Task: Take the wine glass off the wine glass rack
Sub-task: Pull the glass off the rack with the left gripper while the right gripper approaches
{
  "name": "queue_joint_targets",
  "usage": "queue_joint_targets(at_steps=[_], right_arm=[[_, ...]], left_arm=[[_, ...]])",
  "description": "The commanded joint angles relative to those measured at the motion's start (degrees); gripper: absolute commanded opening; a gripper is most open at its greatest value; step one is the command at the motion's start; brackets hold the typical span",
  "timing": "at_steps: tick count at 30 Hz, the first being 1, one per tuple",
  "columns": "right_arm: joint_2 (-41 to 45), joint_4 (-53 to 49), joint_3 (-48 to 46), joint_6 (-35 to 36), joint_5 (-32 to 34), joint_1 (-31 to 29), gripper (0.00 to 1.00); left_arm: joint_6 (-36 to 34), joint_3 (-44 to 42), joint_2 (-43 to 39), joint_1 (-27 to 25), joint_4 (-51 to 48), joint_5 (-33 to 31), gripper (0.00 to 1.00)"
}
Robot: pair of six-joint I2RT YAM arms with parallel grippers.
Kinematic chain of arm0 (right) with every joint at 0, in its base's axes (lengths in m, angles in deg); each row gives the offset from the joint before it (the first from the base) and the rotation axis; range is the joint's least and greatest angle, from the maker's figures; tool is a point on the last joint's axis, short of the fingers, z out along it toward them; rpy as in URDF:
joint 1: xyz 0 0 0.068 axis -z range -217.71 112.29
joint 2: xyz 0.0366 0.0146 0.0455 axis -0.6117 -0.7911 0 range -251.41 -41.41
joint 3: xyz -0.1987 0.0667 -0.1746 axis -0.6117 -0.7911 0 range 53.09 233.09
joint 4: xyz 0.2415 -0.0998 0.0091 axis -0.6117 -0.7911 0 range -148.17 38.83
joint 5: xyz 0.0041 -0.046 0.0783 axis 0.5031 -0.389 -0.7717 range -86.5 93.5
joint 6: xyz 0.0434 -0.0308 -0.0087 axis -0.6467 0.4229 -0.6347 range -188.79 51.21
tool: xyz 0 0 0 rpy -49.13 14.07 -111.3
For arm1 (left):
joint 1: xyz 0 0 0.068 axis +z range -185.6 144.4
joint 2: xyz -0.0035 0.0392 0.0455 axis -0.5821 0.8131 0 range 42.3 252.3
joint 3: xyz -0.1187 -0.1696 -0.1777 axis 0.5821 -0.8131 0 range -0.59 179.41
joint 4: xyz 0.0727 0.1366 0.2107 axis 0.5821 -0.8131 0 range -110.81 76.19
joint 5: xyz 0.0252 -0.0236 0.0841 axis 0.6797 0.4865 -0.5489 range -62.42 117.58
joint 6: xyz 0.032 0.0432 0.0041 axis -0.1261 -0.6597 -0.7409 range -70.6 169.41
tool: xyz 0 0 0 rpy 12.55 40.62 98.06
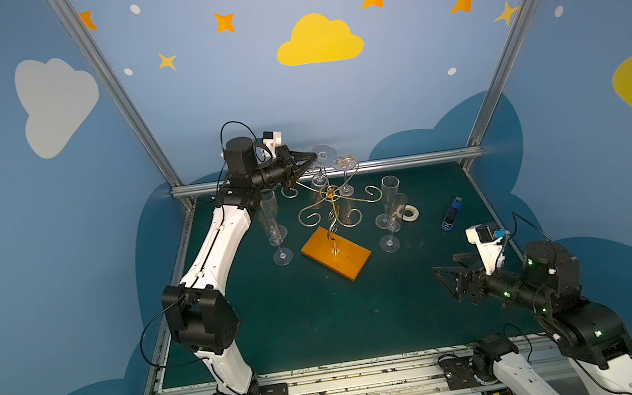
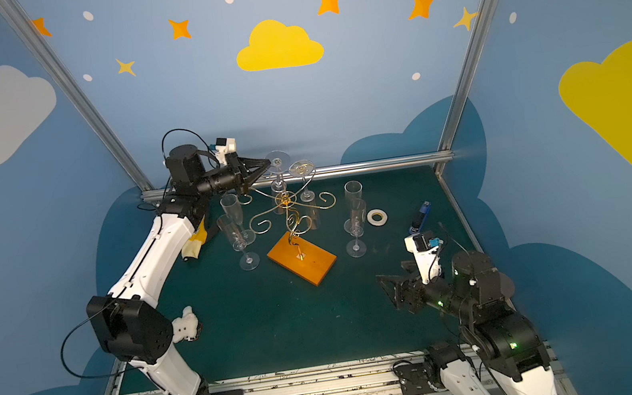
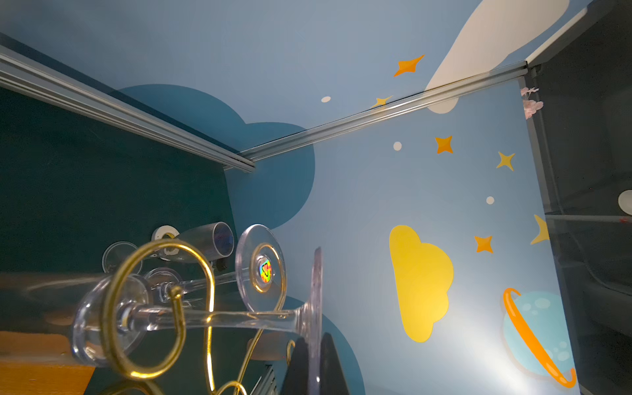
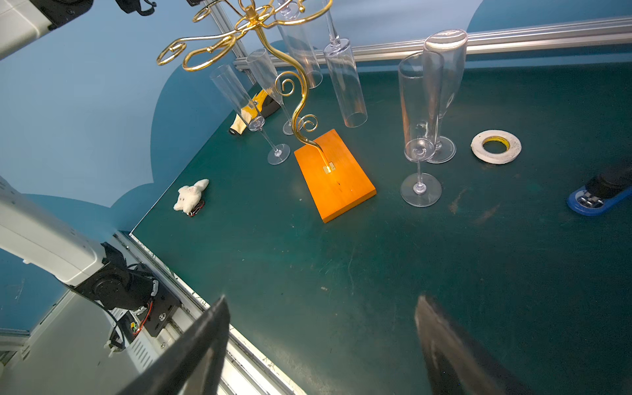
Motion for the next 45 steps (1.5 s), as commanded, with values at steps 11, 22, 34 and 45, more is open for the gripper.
queue_joint_targets(at_steps=[11,22,34,45], right_arm=[[1.7,-1.5,1.6,-0.1,-0.2,-0.1,0.84],[1.3,-2.0,3.6,-0.4,0.0,-0.1,0.84],[-1.1,-1.8,7.0,0.8,0.1,-0.1,0.84],[-5.3,0.8,11.9,1.1,-1.4,-0.1,0.84]], left_arm=[[-1.8,-4.9,-7.2,1.8,0.6,-0.8,0.03],[-5.7,-4.3,-10.1,5.1,-3.8,-0.8,0.03],[-18.6,6.0,-10.5,6.8,-13.7,-1.6,0.03],[-33.7,10.1,-14.0,6.6,-17.8,0.1,0.03]])
